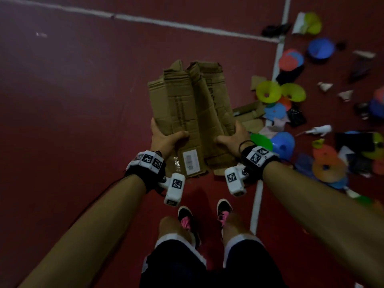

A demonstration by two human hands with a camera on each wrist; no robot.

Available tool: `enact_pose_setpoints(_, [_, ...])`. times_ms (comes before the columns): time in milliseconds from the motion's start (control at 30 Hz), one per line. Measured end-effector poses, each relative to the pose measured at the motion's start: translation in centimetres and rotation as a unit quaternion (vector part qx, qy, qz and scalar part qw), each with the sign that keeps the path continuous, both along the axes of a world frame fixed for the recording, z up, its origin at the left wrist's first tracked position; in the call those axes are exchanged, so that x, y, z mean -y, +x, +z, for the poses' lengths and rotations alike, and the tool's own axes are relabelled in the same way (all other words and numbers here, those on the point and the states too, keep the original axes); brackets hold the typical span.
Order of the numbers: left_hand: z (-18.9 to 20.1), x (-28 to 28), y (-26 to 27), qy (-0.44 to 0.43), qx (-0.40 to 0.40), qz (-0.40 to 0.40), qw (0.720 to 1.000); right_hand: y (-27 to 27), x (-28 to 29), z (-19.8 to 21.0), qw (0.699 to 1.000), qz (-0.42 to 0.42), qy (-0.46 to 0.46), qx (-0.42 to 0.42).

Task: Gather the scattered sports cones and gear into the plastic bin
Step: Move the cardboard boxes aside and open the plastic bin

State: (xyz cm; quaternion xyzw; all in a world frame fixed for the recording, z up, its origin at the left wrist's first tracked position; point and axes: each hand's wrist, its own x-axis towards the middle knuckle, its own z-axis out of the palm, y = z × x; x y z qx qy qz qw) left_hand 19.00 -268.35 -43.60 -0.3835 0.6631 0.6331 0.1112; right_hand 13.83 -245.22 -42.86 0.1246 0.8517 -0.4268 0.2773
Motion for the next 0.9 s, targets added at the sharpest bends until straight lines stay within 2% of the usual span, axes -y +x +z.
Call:
enact_pose_setpoints(100, [7.8,-4.3,-1.6,0.002,-0.038,-0.081,0.996,0.9,-1.7,8.5,0.998,-0.026,0.04,-0.028])
enact_pose_setpoints(200, [13.2,-8.5,-3.3,0.033,-0.082,-0.15,0.985,2.2,-4.5,14.6,0.992,-0.079,0.067,-0.067])
enact_pose_setpoints(300, [17.9,-13.0,-3.4,0.07,-0.112,-0.23,0.964,5.2,-8.9,18.8,0.978,-0.168,0.07,-0.105])
enact_pose_setpoints(433, [23.2,-20.8,-0.8,0.143,-0.152,-0.334,0.919,11.7,-15.7,22.9,0.941,-0.313,0.023,-0.13])
enact_pose_setpoints(467, [23.8,-23.3,-0.2,0.144,-0.154,-0.362,0.908,13.6,-17.3,23.7,0.931,-0.339,0.017,-0.134])
enact_pose_setpoints(533, [21.1,-28.2,-0.9,0.147,-0.138,-0.401,0.894,16.4,-21.4,22.2,0.919,-0.371,0.009,-0.131])
enact_pose_setpoints(567, [20.5,-30.8,-0.7,0.148,-0.104,-0.435,0.882,18.1,-23.4,22.1,0.913,-0.386,0.011,-0.135])
enact_pose_setpoints(633, [19.7,-36.2,0.3,0.171,-0.074,-0.48,0.857,22.4,-25.2,25.1,0.887,-0.437,0.015,-0.149])
enact_pose_setpoints(700, [22.9,-40.7,4.6,0.154,-0.066,-0.52,0.837,27.7,-27.8,27.9,0.863,-0.485,0.011,-0.141])
enact_pose_setpoints(767, [26.4,-43.3,8.5,0.134,-0.028,-0.576,0.806,31.6,-30.9,28.3,0.851,-0.508,0.002,-0.131])
enact_pose_setpoints(833, [26.7,-48.4,11.5,0.135,0.013,-0.625,0.769,35.9,-35.0,28.5,0.834,-0.533,-0.009,-0.14])
enact_pose_setpoints(900, [28.3,-52.6,15.3,0.161,0.015,-0.65,0.743,39.5,-38.6,28.4,0.821,-0.553,-0.009,-0.141])
